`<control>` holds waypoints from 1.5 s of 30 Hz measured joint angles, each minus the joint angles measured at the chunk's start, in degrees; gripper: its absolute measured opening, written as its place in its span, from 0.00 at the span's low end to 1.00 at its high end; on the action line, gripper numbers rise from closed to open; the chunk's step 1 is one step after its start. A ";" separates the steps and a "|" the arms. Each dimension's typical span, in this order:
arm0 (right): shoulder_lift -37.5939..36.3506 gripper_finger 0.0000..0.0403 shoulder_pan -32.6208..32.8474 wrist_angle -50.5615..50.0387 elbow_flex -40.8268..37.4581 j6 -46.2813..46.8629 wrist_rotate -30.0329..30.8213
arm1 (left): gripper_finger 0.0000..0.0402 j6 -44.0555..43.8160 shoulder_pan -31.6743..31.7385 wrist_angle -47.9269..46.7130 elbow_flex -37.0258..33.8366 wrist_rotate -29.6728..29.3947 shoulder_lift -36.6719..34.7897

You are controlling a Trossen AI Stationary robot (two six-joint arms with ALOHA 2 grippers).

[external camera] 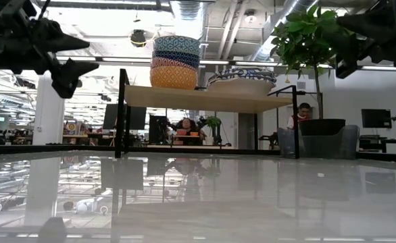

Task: Place and stack bowls onto a shelf
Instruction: Return to Home Position

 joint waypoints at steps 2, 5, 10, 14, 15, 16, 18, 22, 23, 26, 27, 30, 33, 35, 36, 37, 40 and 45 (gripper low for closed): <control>0.00 0.48 0.00 -0.53 0.00 -0.02 -0.02 | 0.52 1.03 -1.68 -0.69 0.00 -2.51 -0.01; 0.00 0.48 0.00 -1.09 0.00 -0.04 -0.02 | 0.52 1.47 -3.90 -1.07 -0.02 -5.13 -0.01; 0.00 0.48 0.00 -3.21 0.00 1.43 -0.02 | 0.52 1.64 -5.87 -1.08 -0.05 -10.61 -0.01; 0.00 0.48 0.00 -3.95 0.00 4.97 -0.02 | 0.52 -0.80 -5.91 -1.91 -0.07 -11.97 -0.01; 0.00 0.48 0.00 -4.09 0.00 5.76 -0.03 | 0.52 -1.84 -5.91 -2.16 -0.07 -11.68 -0.01; 0.00 0.48 0.00 -4.22 0.00 6.34 -0.02 | 0.52 -2.69 -5.91 -2.54 -0.08 -11.56 -0.01; 0.00 0.48 0.00 -4.35 0.00 6.54 -0.03 | 0.52 -3.64 -5.91 -2.63 -0.09 -11.82 0.01; 0.00 0.48 0.00 -4.33 0.00 6.54 -0.04 | 0.52 -3.94 -5.91 -2.62 -0.11 -11.88 0.01; 0.00 0.48 0.00 -4.33 0.00 6.54 -0.04 | 0.52 -3.95 -5.91 -2.62 -0.13 -11.88 0.01; 0.00 0.48 0.00 -4.33 0.00 6.53 -0.04 | 0.52 -3.96 -5.91 -2.60 -0.15 -11.88 0.01; 0.00 0.48 0.00 -4.31 0.00 6.52 -0.04 | 0.52 -3.96 -5.91 -2.60 -0.15 -11.88 0.01; 0.00 0.48 0.00 -4.30 0.00 6.49 -0.04 | 0.52 -3.96 -5.91 -2.60 -0.17 -11.88 0.01; 0.00 0.48 0.00 -4.30 0.00 6.40 -0.04 | 0.52 -3.96 -5.88 -2.60 -0.17 -11.88 0.01; 0.00 0.48 -0.01 -4.29 0.00 6.40 -0.05 | 0.52 -3.96 -5.88 -2.60 -0.20 -11.88 0.01; 0.00 0.48 -0.02 -4.29 0.00 6.40 -0.07 | 0.52 -3.96 -5.88 -2.60 -0.20 -11.88 0.01; 0.00 0.48 0.00 -4.29 0.00 6.40 -0.07 | 0.52 -3.96 -5.88 -2.60 -0.22 -11.88 0.01; 0.00 0.48 -0.02 -4.28 0.00 6.40 -0.07 | 0.52 -3.96 -5.88 -2.60 -0.22 -11.88 0.01; 0.00 0.48 -0.02 -4.28 0.00 6.43 -0.07 | 0.52 -3.97 -5.86 -2.60 -0.22 -11.90 0.01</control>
